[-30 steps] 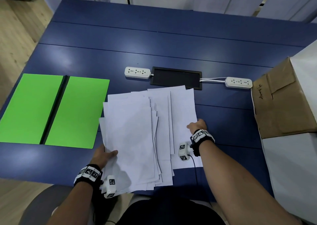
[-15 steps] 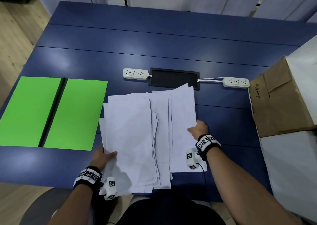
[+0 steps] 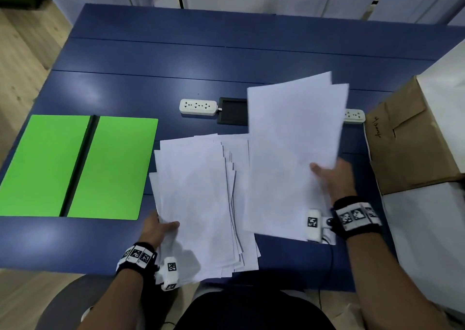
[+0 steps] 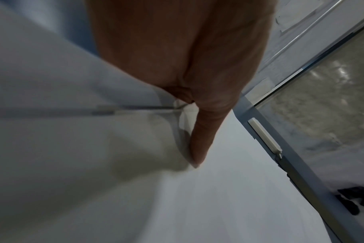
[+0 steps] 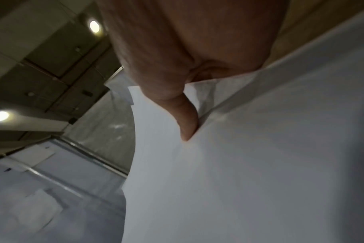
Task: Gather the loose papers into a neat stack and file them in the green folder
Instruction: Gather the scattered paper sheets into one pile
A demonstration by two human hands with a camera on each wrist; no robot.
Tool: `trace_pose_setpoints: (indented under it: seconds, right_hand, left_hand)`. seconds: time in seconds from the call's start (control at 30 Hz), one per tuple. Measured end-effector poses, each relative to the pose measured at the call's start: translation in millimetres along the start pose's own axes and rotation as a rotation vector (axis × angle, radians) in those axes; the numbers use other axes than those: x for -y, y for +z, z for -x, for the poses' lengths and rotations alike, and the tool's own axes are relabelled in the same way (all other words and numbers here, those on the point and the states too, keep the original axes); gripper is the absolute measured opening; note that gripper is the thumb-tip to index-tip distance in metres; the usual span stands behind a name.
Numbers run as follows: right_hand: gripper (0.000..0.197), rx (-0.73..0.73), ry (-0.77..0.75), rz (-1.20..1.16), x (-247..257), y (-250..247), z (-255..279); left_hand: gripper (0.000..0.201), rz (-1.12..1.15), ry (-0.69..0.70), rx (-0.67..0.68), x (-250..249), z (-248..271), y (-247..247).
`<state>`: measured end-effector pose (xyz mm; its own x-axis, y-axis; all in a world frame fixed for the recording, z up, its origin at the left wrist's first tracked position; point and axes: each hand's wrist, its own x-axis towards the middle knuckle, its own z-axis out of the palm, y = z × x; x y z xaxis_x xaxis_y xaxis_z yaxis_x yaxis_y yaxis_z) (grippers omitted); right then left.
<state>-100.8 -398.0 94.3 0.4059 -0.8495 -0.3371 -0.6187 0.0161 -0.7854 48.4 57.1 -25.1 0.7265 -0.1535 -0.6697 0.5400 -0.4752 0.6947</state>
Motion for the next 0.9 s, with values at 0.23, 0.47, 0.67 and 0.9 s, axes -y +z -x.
trace_pose_setpoints:
  seconds: [0.23, 0.47, 0.67, 0.9]
  right_hand:
    - [0.035, 0.378, 0.09, 0.07, -30, 150, 54]
    - [0.063, 0.196, 0.072, 0.527, -42, 179, 90]
    - [0.088, 0.252, 0.292, 0.248, -52, 160, 65]
    - [0.03, 0.236, 0.165, 0.364, -58, 155, 61]
  left_hand:
    - [0.058, -0.031, 0.025, -0.012, -18, -2, 15]
    - [0.031, 0.011, -0.01, -0.042, -29, 0, 26]
    - [0.058, 0.075, -0.101, 0.011, -34, -4, 29]
    - [0.056, 0.072, -0.124, 0.112, -38, -4, 31]
